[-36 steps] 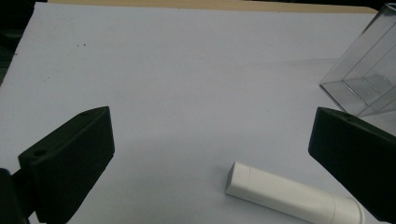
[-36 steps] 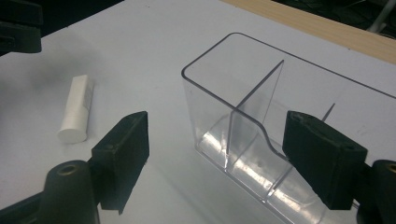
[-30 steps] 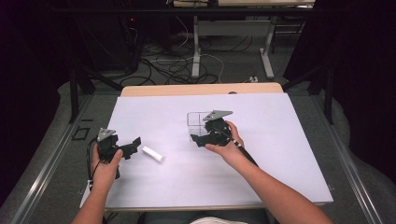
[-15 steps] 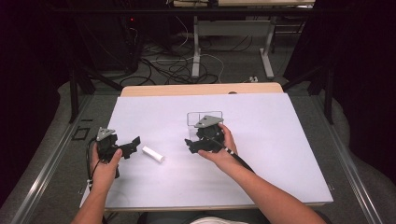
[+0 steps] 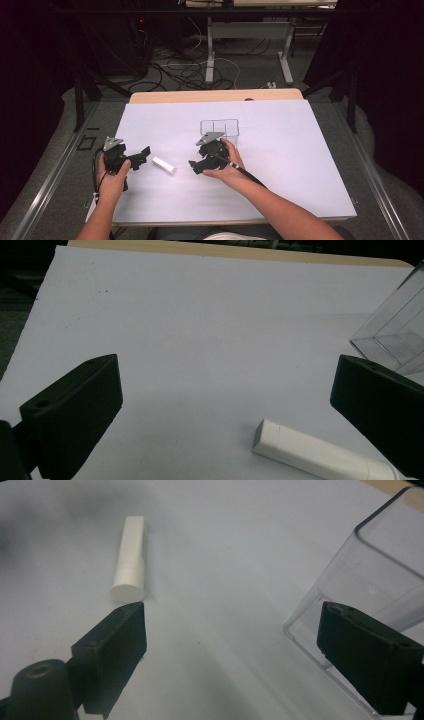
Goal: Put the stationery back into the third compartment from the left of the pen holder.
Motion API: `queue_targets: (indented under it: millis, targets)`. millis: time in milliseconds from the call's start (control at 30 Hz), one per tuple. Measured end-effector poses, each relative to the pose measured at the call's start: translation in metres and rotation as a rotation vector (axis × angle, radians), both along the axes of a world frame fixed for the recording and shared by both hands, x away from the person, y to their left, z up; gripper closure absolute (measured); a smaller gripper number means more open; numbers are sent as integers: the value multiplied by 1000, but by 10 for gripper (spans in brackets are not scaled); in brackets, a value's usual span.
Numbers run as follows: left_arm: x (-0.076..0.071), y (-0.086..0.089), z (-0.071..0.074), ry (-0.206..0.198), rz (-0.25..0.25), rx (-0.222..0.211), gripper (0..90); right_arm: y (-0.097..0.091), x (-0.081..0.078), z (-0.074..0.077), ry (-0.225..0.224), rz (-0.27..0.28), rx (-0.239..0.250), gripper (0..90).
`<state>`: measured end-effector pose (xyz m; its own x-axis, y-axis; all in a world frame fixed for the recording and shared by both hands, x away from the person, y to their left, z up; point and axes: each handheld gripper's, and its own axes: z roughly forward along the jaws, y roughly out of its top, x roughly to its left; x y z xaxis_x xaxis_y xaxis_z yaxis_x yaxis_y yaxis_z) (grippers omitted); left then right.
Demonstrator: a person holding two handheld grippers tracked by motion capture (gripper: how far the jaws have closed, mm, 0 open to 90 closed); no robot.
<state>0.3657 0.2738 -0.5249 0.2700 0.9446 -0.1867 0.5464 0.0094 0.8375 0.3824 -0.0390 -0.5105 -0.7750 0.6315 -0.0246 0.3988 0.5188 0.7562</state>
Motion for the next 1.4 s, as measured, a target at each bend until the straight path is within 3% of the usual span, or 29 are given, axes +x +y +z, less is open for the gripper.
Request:
queue_targets:
  millis: [133,300,700,800,1100,1200,1333,1400]
  targets:
    - [0,-1,0,-4,-1,0,2,4,2,-6,42,3,-7,112]
    - [1,-1,1,-6,-2,7,2,10,3,-12,63,11,-17,135]
    - [3,-1,1,-7,-6,9,2,29,8,-20,89,45,-47,181]
    - [3,0,1,-6,-1,9,2,34,10,-21,115,42,-57,181]
    - [4,2,1,-5,0,11,2,48,15,-18,119,61,-87,181]
    - [4,2,1,-7,3,9,2,52,19,-16,110,78,-86,239]
    - [4,2,1,-4,5,9,2,58,23,-14,146,82,-78,354]
    - [4,1,1,-4,5,3,2,60,26,-13,135,92,-76,377]
